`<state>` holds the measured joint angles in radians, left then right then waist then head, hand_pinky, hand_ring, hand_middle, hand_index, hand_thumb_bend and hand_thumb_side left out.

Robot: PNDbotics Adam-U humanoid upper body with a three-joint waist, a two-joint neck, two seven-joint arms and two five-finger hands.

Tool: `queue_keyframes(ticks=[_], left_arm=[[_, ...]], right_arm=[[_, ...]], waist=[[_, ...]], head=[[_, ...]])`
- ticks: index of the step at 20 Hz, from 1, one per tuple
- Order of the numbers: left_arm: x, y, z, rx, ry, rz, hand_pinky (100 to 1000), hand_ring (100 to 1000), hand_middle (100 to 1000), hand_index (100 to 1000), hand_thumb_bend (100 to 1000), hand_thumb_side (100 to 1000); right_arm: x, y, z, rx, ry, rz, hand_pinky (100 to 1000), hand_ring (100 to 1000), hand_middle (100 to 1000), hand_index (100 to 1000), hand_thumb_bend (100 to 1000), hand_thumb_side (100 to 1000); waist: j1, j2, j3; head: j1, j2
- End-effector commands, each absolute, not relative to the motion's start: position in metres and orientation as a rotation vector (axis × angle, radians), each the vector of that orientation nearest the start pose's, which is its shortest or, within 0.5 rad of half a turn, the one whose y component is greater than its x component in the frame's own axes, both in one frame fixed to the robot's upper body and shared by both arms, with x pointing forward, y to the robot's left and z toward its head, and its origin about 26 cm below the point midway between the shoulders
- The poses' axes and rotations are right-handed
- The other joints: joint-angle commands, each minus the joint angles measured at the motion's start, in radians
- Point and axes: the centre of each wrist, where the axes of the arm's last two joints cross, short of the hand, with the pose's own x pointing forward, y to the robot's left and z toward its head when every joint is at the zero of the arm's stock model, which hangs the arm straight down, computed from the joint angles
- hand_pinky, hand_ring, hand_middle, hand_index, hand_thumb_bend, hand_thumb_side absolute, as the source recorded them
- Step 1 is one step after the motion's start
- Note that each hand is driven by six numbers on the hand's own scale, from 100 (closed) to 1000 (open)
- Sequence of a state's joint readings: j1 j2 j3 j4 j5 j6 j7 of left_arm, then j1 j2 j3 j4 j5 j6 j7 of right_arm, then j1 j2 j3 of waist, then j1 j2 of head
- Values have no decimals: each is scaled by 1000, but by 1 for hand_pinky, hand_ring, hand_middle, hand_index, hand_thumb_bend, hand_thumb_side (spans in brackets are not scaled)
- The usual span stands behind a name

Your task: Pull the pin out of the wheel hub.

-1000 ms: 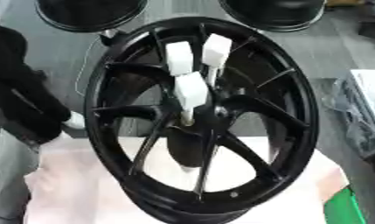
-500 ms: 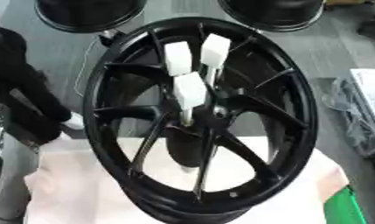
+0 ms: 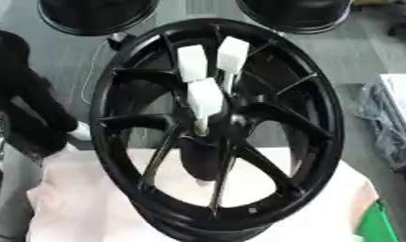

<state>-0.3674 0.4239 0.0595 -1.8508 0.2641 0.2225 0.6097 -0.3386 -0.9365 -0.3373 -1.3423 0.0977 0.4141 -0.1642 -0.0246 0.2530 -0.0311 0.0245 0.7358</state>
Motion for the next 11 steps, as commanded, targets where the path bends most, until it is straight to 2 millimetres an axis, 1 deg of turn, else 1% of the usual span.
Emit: queue_keyframes(ticks=[1,3,4,5,6,7,9,11], left_arm=[[323,299,216,449,-2025,360,726,758,783,752,552,513],[324,298,216,444,-2025,358,726,758,783,751,553,513],[324,298,217,441,-2026,356,726,758,783,751,553,513],[324,297,217,438,-2027,355,726,758,783,751,555,514],[324,296,217,435,-2028,353,726,758,783,751,554,512],[324,296,217,432,-2029,352,725,758,783,752,554,512],[324,294,217,425,-2030,349,725,758,782,751,554,512],[325,293,217,416,-2031,345,725,758,782,751,554,512]], right_arm=[[308,-497,284,-1196,-1539,9,858,780,744,866,100,530],[312,-479,292,-1118,-1655,16,847,760,719,849,100,499],[313,-468,297,-1075,-1713,25,836,738,690,830,111,417],[315,-457,301,-1027,-1772,40,829,715,663,813,269,341],[317,-446,305,-977,-1827,62,828,709,658,809,147,345],[319,-433,308,-925,-1877,88,826,694,642,798,148,322],[323,-409,314,-822,-1956,146,828,689,634,794,147,320],[329,-379,319,-690,-2034,215,828,678,623,788,124,316]], waist=[[-2,-21,3],[-2,-21,7],[-2,-22,10],[-2,-22,13],[-2,-23,16],[-2,-23,19],[-2,-24,26],[-2,-24,34]], head=[[-4,-8],[-6,-9],[-8,-9],[-10,-9],[-12,-9],[-15,-10],[-21,-10],[-27,-11]])
